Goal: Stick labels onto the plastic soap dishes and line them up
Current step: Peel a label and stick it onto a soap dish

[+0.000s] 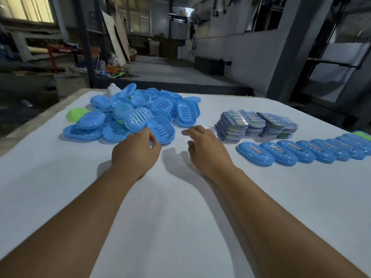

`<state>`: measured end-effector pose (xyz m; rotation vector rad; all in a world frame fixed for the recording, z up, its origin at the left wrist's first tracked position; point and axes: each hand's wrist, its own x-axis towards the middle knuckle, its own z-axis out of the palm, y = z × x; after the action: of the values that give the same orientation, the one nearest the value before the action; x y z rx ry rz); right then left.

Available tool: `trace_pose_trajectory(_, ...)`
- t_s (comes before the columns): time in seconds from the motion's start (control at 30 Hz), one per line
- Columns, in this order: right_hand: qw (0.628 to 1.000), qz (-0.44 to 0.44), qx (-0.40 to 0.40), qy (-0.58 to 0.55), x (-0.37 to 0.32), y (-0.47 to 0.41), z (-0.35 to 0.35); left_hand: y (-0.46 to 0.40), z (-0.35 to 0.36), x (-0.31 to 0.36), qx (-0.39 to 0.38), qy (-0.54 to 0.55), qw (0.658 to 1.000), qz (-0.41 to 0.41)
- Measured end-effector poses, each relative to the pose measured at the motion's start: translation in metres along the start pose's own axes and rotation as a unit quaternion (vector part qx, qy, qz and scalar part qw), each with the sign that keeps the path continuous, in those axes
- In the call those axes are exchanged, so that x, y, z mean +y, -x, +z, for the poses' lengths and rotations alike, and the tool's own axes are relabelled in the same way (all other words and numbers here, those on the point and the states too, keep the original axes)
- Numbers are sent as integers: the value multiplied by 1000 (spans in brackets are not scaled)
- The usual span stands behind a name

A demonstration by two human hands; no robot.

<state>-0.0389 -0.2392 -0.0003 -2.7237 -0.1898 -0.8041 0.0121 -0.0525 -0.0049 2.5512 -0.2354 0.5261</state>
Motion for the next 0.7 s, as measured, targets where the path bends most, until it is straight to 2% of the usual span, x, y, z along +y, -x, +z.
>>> trace_pose_trajectory(0.1, 998, -52, -35, 9, -15, -15, 14, -1, -2, -3, 4, 0, 1000, 7)
trace_pose_trajectory(0.2, 997, -49, -61, 14, -19, -25, 23, -2, -3, -5, 6, 6, 1000, 6)
trace_pose_trajectory(0.37, 998, -43, -43, -6, -16, -33, 28, -3, -3, -7, 18, 5, 1000, 7)
trace_pose_trajectory(0.5, 996, -71, -49, -22, -14, -33, 29, -3, -4, -7, 8, 2, 1000, 9)
trace_pose_trajectory(0.7, 997, -56, -9, -57, -16, -32, 27, -2, -7, -8, 12, 14, 1000, 10)
